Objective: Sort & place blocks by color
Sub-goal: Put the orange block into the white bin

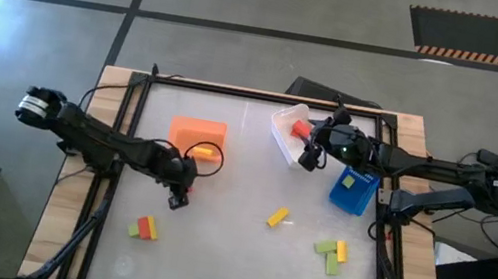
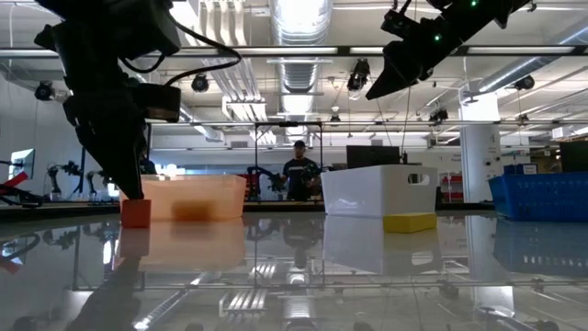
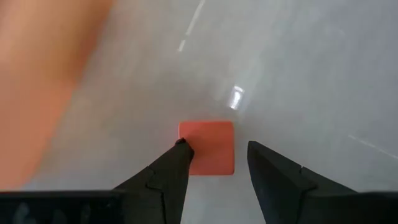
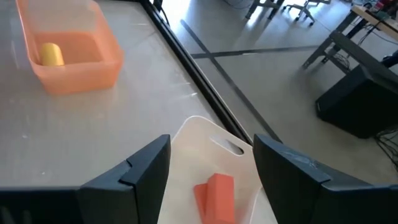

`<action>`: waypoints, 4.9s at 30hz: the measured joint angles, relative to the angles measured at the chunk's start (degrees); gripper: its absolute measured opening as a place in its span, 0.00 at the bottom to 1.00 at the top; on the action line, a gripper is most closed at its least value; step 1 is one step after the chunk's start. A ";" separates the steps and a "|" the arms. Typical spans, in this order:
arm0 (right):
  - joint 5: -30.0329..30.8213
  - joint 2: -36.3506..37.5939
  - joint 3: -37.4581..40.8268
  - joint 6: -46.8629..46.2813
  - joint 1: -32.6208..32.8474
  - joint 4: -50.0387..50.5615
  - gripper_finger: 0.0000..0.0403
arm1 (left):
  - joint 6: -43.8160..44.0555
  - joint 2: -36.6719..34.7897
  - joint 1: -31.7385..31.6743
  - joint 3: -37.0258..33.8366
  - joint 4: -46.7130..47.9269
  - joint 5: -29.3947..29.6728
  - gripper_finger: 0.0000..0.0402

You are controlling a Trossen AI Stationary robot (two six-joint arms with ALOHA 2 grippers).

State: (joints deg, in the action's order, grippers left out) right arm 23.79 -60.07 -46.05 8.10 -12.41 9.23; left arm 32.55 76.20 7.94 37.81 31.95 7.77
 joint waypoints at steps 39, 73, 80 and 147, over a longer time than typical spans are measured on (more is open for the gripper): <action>-0.26 -0.01 0.75 -0.17 0.00 -0.15 0.54 | -1.94 7.29 0.00 -0.82 -3.50 6.91 0.59; -36.31 -0.02 6.45 13.50 0.44 -23.41 0.54 | -17.06 -7.93 -0.07 -1.53 -45.98 9.01 0.29; -37.27 -0.02 15.54 23.00 2.72 -48.30 0.54 | -17.93 -5.41 -0.17 -1.63 -58.97 7.37 0.29; -35.28 -21.20 3.26 43.63 6.80 -62.39 0.41 | -7.88 7.58 -3.50 0.84 -89.99 10.71 0.29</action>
State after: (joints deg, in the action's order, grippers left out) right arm -11.49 -81.28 -42.78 51.72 -5.61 -53.16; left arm 24.67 83.79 4.45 38.65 -58.04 18.48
